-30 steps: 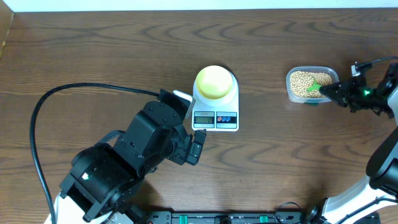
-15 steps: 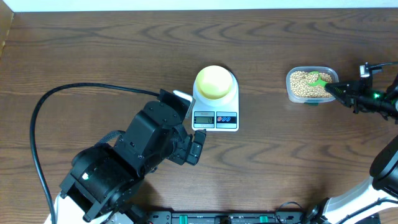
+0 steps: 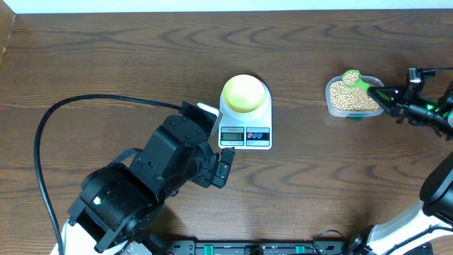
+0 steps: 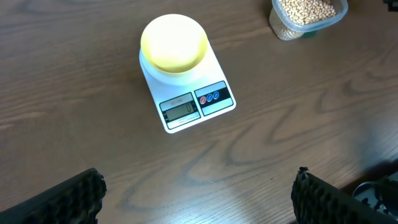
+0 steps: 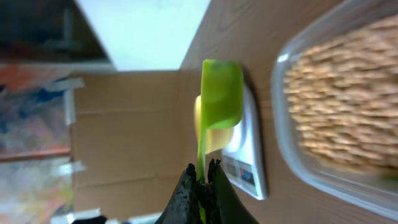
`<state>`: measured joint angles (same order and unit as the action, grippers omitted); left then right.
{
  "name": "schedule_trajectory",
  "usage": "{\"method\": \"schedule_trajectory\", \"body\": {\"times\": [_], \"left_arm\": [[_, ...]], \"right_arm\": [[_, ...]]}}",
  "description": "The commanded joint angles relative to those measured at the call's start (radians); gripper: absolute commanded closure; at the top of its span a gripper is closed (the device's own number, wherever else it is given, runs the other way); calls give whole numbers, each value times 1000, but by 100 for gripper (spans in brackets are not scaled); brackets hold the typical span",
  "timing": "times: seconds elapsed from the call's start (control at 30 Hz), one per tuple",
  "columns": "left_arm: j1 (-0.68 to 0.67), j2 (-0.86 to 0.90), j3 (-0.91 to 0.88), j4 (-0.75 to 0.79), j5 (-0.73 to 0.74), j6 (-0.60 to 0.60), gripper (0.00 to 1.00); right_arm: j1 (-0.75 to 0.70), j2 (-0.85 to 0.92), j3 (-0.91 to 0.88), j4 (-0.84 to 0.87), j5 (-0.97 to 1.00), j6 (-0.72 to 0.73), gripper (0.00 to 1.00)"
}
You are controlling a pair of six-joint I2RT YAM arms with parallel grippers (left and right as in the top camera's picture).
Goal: Scoop item into bowl and weigh 50g on scale
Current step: 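Carry the filled scoop to the yellow bowl and tip beans in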
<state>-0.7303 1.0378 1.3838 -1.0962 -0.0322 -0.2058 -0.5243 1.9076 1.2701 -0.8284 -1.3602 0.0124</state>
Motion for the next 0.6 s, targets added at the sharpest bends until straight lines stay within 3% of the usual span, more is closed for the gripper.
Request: {"method": "schedule_trajectory", "body": {"times": [0.0, 0.27, 0.57], "left_arm": [[0, -6, 16, -3, -2, 13, 2], [0, -6, 16, -3, -2, 13, 2], [0, -6, 16, -3, -2, 13, 2]], "right_arm": [[71, 4, -3, -1, -120, -21, 99], [288, 4, -3, 63, -136, 13, 99], [494, 4, -3, 397, -104, 323, 99]]}}
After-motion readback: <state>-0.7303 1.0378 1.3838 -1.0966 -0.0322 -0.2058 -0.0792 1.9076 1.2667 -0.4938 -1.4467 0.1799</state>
